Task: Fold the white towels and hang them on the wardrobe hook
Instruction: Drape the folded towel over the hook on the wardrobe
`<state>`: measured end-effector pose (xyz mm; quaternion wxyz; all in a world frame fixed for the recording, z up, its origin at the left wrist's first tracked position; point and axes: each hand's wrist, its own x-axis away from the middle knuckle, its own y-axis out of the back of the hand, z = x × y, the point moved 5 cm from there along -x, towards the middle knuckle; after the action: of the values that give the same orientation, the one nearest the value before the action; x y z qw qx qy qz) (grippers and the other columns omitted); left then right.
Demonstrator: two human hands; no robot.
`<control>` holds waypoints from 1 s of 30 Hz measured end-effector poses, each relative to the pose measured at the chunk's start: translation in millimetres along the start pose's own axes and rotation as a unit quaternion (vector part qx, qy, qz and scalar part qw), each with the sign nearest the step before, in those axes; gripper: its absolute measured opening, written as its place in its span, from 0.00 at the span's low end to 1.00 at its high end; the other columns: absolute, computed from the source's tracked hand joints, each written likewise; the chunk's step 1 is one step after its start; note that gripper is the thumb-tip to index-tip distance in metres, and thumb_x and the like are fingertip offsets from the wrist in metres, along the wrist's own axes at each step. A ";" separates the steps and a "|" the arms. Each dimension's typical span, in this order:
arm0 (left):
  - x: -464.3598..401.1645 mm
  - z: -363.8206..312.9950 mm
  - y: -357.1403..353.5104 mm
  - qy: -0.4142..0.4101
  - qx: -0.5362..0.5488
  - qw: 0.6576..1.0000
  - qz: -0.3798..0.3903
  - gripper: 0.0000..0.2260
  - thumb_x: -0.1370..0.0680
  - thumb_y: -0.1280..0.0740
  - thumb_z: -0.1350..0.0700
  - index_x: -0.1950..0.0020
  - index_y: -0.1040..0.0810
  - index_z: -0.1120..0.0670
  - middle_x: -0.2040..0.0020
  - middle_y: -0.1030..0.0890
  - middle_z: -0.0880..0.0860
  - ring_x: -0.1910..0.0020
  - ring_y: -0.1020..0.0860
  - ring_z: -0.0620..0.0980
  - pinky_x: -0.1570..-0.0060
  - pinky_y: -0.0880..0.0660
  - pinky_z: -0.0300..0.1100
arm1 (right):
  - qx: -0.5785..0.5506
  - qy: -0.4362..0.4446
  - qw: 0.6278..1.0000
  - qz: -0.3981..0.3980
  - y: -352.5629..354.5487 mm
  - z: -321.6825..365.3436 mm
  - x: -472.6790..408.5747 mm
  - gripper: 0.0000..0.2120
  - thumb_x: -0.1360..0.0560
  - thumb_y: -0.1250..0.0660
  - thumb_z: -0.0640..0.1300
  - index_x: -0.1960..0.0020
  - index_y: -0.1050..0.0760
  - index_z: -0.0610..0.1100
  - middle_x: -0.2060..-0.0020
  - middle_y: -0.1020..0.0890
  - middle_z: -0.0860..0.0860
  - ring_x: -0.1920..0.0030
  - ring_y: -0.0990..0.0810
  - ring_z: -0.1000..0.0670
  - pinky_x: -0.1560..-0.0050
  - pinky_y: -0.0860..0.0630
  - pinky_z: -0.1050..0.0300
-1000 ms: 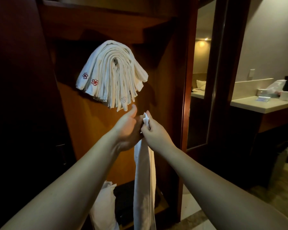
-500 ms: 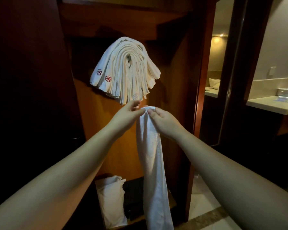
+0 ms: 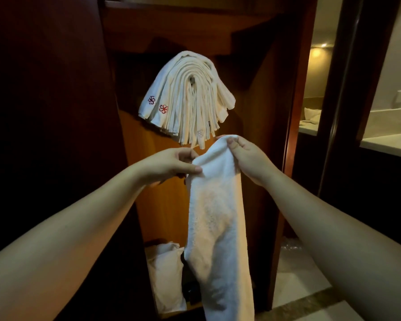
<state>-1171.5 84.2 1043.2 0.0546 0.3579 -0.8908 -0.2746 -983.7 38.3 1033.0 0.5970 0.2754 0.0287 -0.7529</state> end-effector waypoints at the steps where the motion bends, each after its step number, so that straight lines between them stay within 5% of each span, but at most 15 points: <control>1: 1.6 -1.1 1.1 -0.005 0.035 0.999 0.009 0.08 0.25 0.28 0.60 0.48 0.24 0.58 0.57 0.16 0.52 0.58 0.18 0.48 0.59 0.22 0.38 | -0.004 0.000 1.000 -0.002 -0.1 -0.6 -0.3 0.17 0.16 0.46 0.57 0.38 0.23 0.52 0.48 0.18 0.52 0.47 0.18 0.51 0.50 0.21 0.56; 4: 3.6 -7.0 2.1 -0.012 0.078 0.997 0.021 0.09 0.28 0.27 0.62 0.50 0.22 0.57 0.60 0.19 0.51 0.61 0.22 0.47 0.61 0.26 0.36 | -0.017 -0.001 1.000 -0.009 0.1 -4.8 -4.5 0.17 0.16 0.46 0.57 0.39 0.23 0.51 0.47 0.17 0.51 0.46 0.18 0.51 0.45 0.20 0.53; 7: 4.4 -6.7 -6.5 0.024 0.009 0.999 0.032 0.07 0.25 0.29 0.64 0.48 0.20 0.56 0.60 0.20 0.48 0.62 0.23 0.43 0.61 0.27 0.35 | -0.021 0.002 1.000 -0.006 -2.1 -8.1 -6.7 0.17 0.16 0.45 0.57 0.39 0.23 0.50 0.46 0.17 0.50 0.44 0.18 0.50 0.41 0.21 0.50; 12: 2.1 -5.3 -6.0 0.040 -0.041 0.993 -0.099 0.16 0.24 0.32 0.63 0.37 0.21 0.52 0.55 0.21 0.52 0.58 0.25 0.48 0.55 0.27 0.42 | -0.036 0.008 0.999 -0.028 -3.6 -7.3 -8.3 0.20 0.16 0.47 0.59 0.36 0.24 0.48 0.44 0.18 0.49 0.40 0.20 0.49 0.39 0.22 0.53; 18: 2.8 -2.0 -21.0 0.024 -0.081 0.996 -0.014 0.02 0.22 0.30 0.55 0.51 0.17 0.50 0.53 0.19 0.48 0.51 0.21 0.46 0.50 0.28 0.39 | -0.058 0.018 0.998 -0.035 -10.0 -7.4 -11.8 0.15 0.16 0.46 0.59 0.44 0.23 0.54 0.45 0.16 0.52 0.42 0.18 0.52 0.37 0.23 0.52; 22: 8.3 -6.5 -10.6 -0.022 -0.035 0.998 -0.042 0.08 0.20 0.34 0.57 0.60 0.21 0.52 0.60 0.24 0.48 0.56 0.26 0.48 0.52 0.31 0.43 | -0.060 0.012 0.997 -0.043 -3.2 -11.3 -15.6 0.20 0.17 0.45 0.59 0.39 0.23 0.47 0.45 0.17 0.49 0.42 0.18 0.50 0.40 0.22 0.52; 25: 17.0 -6.5 0.0 0.020 -0.174 0.984 -0.031 0.10 0.18 0.36 0.51 0.56 0.21 0.54 0.59 0.22 0.50 0.57 0.24 0.48 0.53 0.28 0.41 | -0.068 0.001 0.997 -0.041 5.3 -15.6 -18.9 0.21 0.19 0.43 0.62 0.39 0.23 0.49 0.45 0.17 0.49 0.42 0.18 0.50 0.42 0.21 0.52; 28: 24.4 -9.6 15.0 0.044 -0.401 0.915 -0.032 0.13 0.19 0.35 0.44 0.53 0.21 0.53 0.58 0.22 0.51 0.56 0.24 0.49 0.60 0.32 0.38 | -0.071 -0.013 0.996 -0.051 12.8 -18.6 -19.6 0.17 0.18 0.44 0.61 0.44 0.24 0.52 0.50 0.18 0.50 0.48 0.18 0.49 0.48 0.21 0.54; 30: 26.7 -10.7 33.3 0.046 -0.486 0.871 -0.049 0.14 0.20 0.36 0.41 0.53 0.21 0.51 0.56 0.24 0.49 0.51 0.30 0.49 0.55 0.38 0.43 | -0.038 -0.018 0.998 -0.037 13.0 -21.3 -17.6 0.15 0.17 0.46 0.60 0.46 0.26 0.52 0.54 0.20 0.51 0.52 0.20 0.50 0.55 0.24 0.58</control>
<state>-1208.3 81.3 1067.2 0.2494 0.3417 -0.6226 -0.6583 -961.3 58.0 1026.7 0.5790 0.2382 0.0566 -0.7777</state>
